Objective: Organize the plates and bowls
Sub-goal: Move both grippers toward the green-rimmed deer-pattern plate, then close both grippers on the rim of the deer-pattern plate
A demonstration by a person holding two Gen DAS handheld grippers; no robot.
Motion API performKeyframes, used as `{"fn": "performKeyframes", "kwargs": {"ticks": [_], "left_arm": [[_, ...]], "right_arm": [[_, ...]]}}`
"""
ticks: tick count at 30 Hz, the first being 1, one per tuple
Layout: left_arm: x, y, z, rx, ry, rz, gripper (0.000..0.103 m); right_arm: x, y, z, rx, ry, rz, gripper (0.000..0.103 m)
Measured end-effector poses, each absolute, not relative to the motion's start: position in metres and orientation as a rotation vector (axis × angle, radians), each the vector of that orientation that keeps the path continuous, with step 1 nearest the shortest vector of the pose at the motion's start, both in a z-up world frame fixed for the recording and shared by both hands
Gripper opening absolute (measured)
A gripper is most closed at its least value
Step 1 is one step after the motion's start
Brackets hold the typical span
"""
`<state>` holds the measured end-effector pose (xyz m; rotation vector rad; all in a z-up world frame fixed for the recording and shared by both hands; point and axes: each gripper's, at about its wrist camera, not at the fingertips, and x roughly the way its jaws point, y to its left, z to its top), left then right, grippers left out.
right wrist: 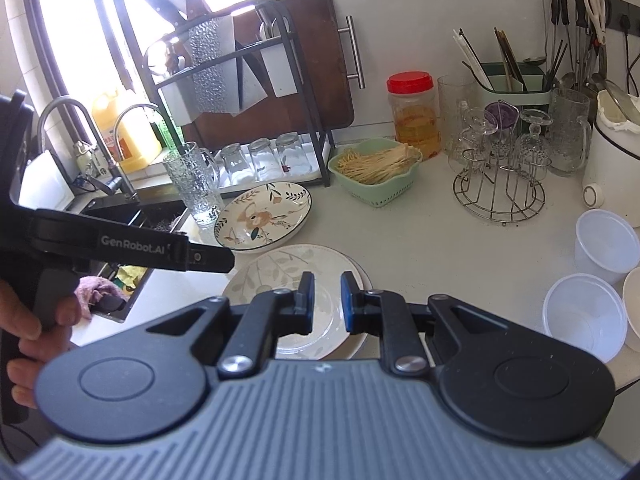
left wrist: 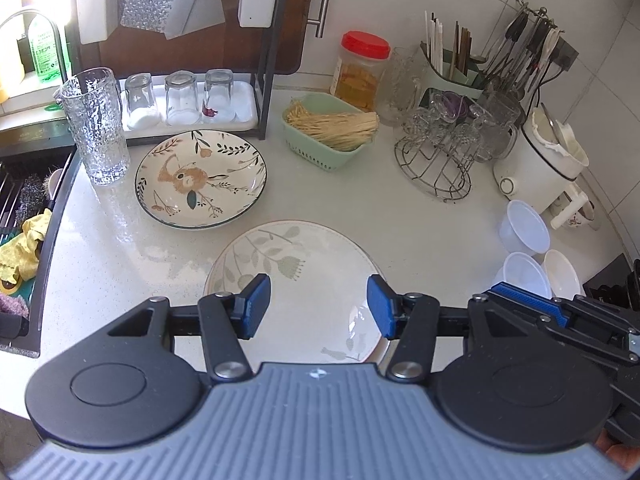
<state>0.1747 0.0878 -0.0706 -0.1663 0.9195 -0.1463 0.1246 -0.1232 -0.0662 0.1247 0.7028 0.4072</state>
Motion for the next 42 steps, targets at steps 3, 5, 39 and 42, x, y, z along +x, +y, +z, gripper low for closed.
{"fn": "performKeyframes", "kwargs": {"ticks": [3,5,39,42], "left_arm": [[0.186,0.093,-0.076,-0.162,0.934,-0.158,0.06],[0.193,0.097,-0.078,-0.156,0.939,-0.163,0.06],[0.326,0.199,-0.098,-0.142,0.961,-0.092,0.067],[0.332,0.209,-0.105,-0.157,0.98,-0.066,0.068]], "right_arm": [[0.131,-0.118,-0.069,0.131,0.711,0.398,0.018],[0.135,-0.114,-0.069,0.133,0.712,0.392,0.018],[0.275,-0.027,-0.103,0.144,0.759,0.415,0.018],[0.282,-0.02,-0.11,0.149,0.783,0.421,0.018]]}}
